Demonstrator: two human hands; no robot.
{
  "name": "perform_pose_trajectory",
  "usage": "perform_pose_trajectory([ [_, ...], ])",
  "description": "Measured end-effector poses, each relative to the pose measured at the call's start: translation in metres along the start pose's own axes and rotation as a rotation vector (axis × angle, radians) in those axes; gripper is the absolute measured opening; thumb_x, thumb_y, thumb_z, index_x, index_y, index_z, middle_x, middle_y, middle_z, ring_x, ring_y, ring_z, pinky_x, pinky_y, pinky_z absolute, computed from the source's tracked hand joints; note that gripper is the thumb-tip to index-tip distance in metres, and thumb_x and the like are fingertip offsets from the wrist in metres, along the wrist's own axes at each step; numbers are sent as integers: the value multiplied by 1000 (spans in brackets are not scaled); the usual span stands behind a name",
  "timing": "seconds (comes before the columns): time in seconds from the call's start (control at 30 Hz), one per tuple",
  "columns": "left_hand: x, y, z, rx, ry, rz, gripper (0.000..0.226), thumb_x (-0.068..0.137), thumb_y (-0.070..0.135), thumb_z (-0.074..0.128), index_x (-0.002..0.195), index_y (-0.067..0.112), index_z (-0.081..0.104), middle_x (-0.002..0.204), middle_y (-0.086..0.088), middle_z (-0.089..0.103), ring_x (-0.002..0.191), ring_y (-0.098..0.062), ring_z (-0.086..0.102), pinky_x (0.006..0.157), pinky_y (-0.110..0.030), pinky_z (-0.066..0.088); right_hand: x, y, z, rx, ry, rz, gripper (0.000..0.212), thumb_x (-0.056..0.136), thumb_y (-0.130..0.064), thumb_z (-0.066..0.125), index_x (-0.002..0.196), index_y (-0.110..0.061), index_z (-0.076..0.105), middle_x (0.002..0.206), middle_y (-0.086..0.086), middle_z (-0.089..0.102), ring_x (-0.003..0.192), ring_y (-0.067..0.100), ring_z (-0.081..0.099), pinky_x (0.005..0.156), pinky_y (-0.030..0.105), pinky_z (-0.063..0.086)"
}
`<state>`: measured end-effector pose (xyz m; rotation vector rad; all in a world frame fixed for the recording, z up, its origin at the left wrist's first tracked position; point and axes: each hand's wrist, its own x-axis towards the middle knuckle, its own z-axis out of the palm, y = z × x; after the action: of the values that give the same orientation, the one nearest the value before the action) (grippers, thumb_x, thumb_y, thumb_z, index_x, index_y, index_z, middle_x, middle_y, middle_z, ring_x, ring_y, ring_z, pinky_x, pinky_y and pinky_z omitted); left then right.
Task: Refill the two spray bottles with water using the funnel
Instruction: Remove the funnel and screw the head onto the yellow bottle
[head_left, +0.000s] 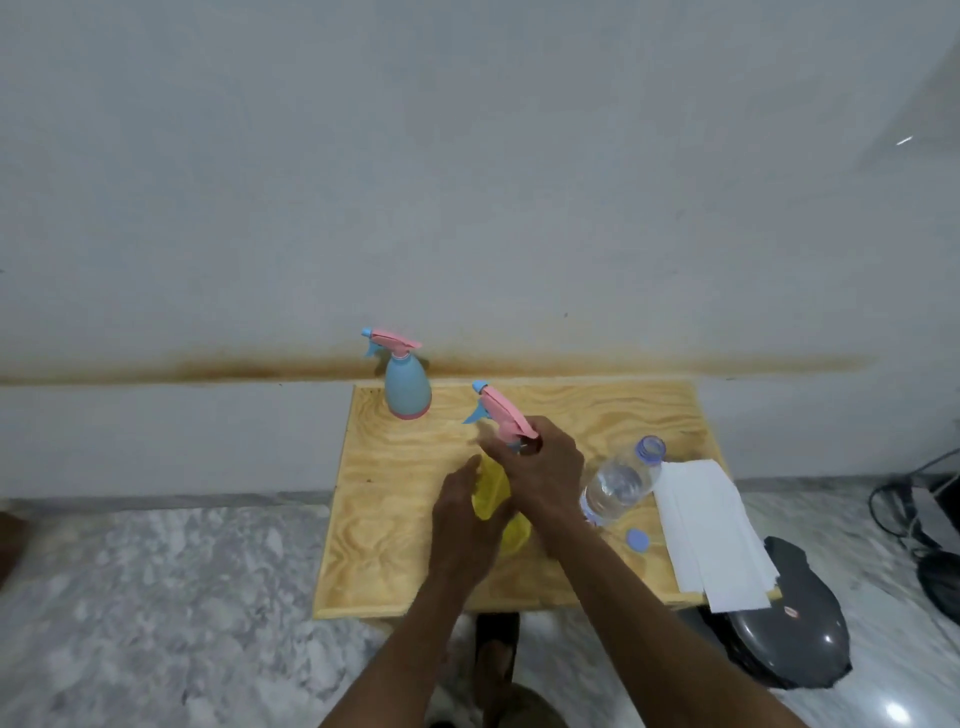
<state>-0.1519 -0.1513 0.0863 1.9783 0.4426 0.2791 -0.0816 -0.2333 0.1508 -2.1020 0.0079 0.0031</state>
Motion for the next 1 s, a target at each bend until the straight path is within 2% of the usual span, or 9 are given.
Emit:
perform_pose_trajectory([
  [0.2, 87, -1, 12, 94, -29, -93, 68, 79, 22, 84, 140, 16, 55, 107, 2, 59, 101, -14, 57, 78, -19, 36, 76, -2, 20, 91, -93, -25, 30, 71, -19, 86, 96, -16, 69, 78, -11, 66, 69, -10, 56, 62, 2, 38],
  [0.3, 129, 0, 21, 141, -1, -157, 55, 82, 15, 80, 133, 14, 60, 110, -6, 65, 105, -24, 63, 81, -22, 39, 116, 1, 33, 87, -128, -19, 28, 71, -17, 84, 94, -18, 68, 77, -12, 65, 69, -5, 57, 62, 7, 39],
  [0.43, 172, 4, 30, 120, 14, -220, 45, 86, 17, 75, 129, 9, 62, 119, -5, 69, 109, -21, 65, 93, -30, 50, 155, 12, 55, 109, -156, -7, 27, 71, -13, 82, 90, -18, 64, 77, -8, 68, 74, 10, 62, 68, 26, 48],
  [0.53, 191, 7, 38, 116, 38, -240, 31, 84, -2, 69, 115, 4, 70, 96, 1, 70, 81, -5, 62, 71, -7, 45, 173, 19, 67, 114, -165, 2, 28, 70, -10, 81, 90, -18, 63, 79, -6, 69, 76, 13, 63, 71, 31, 50],
  [0.6, 200, 12, 41, 120, 46, -236, 26, 82, -6, 67, 103, 7, 74, 80, 8, 67, 69, -3, 57, 60, -3, 41, 182, 22, 74, 102, -156, -3, 29, 69, -9, 81, 91, -19, 64, 83, -3, 68, 79, 16, 63, 73, 33, 52],
  [0.67, 207, 11, 44, 131, 47, -220, 25, 81, 1, 69, 102, 14, 74, 79, 9, 68, 72, -13, 64, 61, -7, 43, 189, 25, 79, 85, -137, -9, 31, 69, -9, 81, 94, -18, 64, 88, 0, 67, 80, 17, 63, 75, 34, 53],
  [0.77, 214, 9, 46, 146, 55, -190, 33, 79, 6, 67, 107, 22, 73, 81, 7, 72, 77, -19, 68, 68, -29, 52, 200, 25, 85, 79, -114, 7, 31, 70, -7, 79, 94, -18, 64, 87, 0, 68, 79, 15, 64, 75, 34, 54],
  [0.9, 216, 11, 48, 136, 95, -138, 42, 75, 3, 61, 109, 23, 72, 76, 10, 67, 69, -17, 64, 63, -33, 54, 206, 25, 88, 75, -111, 25, 28, 72, -5, 75, 95, -16, 65, 88, 0, 70, 79, 16, 65, 76, 34, 54],
  [1.0, 216, 1, 50, 115, 79, -195, 36, 75, 24, 58, 109, 24, 71, 82, 6, 72, 74, -17, 67, 68, -41, 59, 204, 26, 88, 63, -117, 17, 29, 72, -6, 74, 97, -17, 64, 88, 0, 70, 78, 16, 66, 76, 36, 55],
])
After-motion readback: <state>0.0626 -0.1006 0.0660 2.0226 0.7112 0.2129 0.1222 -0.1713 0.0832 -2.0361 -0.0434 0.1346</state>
